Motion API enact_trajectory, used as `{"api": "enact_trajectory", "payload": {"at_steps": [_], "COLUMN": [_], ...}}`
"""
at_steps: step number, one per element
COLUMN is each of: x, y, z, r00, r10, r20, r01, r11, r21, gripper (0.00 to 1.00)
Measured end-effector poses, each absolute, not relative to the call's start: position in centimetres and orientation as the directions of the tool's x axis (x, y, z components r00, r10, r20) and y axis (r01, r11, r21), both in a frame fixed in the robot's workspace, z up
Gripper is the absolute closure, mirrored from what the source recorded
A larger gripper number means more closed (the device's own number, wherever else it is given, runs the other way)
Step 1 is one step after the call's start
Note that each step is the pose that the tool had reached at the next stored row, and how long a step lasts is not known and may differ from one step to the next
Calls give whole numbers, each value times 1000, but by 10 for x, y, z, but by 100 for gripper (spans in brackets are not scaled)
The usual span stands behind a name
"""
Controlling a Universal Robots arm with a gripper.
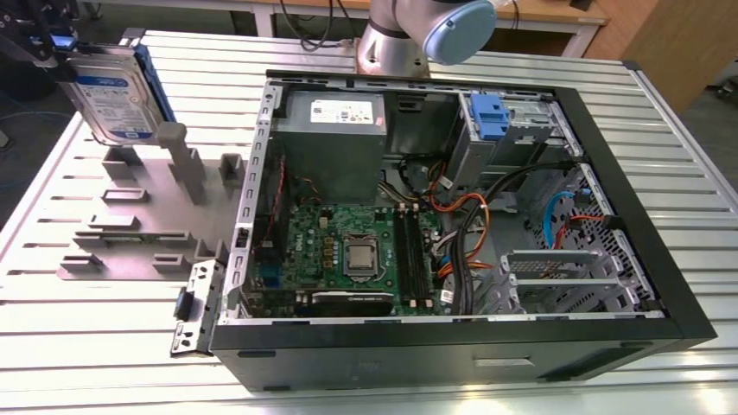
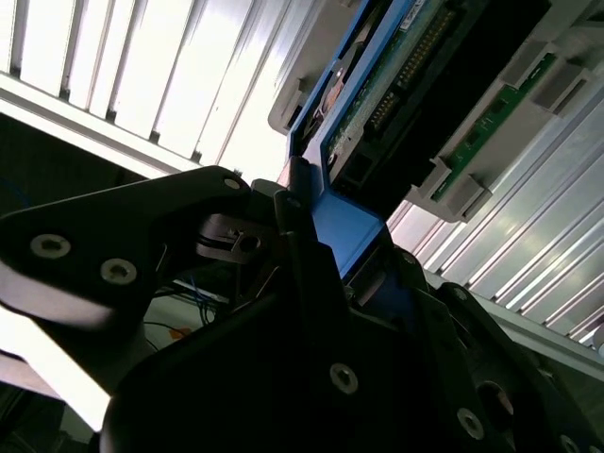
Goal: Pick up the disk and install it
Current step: 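Pick up the disk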
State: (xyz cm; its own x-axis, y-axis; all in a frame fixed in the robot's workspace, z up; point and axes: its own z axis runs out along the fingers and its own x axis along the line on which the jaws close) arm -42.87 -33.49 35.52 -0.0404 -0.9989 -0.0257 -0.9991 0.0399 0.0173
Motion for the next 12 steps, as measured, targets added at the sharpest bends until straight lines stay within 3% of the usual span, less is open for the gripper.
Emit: {"api": "enact_trajectory", "payload": {"at_steps": [12], "x": [-429], "y": [-335], "z": [360], "r00": [-40], "r10": [-999], "r20": [-26], "r01": [-999], "r11": [40], "r21": [17], "gripper": [63]}}
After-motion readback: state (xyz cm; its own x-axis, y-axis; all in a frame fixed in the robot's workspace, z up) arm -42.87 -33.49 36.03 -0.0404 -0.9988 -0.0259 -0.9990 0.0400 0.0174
